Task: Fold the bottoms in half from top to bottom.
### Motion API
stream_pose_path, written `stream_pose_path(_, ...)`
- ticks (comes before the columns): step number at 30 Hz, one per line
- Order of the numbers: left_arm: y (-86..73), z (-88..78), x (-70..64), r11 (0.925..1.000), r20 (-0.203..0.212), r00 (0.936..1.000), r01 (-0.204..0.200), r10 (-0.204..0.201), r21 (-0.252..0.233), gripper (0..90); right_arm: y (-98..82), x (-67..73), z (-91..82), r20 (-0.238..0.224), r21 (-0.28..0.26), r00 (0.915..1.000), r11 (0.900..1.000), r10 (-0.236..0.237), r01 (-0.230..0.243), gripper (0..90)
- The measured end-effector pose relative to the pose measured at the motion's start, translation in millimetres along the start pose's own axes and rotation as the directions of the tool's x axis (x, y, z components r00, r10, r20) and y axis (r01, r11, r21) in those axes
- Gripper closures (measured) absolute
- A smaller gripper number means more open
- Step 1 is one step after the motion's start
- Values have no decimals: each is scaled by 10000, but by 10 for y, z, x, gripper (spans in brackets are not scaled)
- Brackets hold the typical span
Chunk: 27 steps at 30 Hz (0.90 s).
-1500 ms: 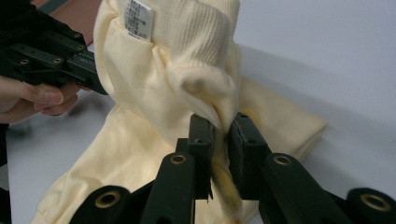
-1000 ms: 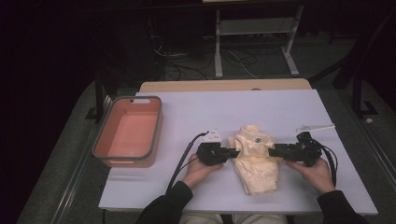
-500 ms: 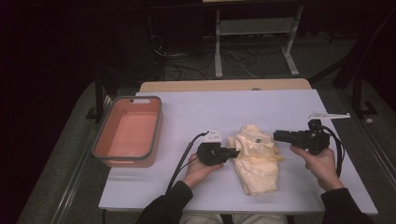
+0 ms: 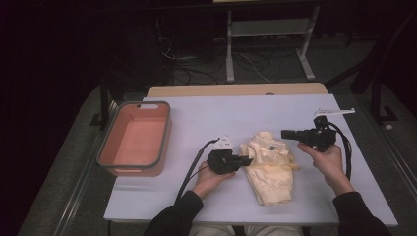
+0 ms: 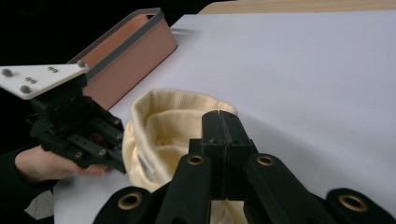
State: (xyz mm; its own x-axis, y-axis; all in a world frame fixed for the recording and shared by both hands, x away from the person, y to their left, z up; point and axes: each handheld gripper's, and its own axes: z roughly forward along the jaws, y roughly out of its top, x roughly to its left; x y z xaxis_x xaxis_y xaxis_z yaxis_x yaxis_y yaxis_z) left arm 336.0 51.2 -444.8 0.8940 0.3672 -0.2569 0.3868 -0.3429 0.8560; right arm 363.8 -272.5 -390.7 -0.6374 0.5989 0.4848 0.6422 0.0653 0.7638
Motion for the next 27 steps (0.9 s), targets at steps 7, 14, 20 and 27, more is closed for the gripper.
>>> stream_pose_path(7,-1,2,-2,10000,6,10000,-10,10,3,859,61,-80,209,158,275,9999,9996,58,-62,887)
stream_pose_path(14,0,2,-4,10000,-6,10000,-38,38,10,860,92,-202,366,318,314,9991,9991,265,-275,888)
stream_pose_path(20,0,3,-1,10000,3,10000,-32,32,10,860,81,-293,453,508,552,9980,9977,377,-405,888)
stream_pose_path(27,3,2,-5,10000,-21,10000,-70,70,-1,857,45,-335,512,526,986,9974,9936,494,-544,887)
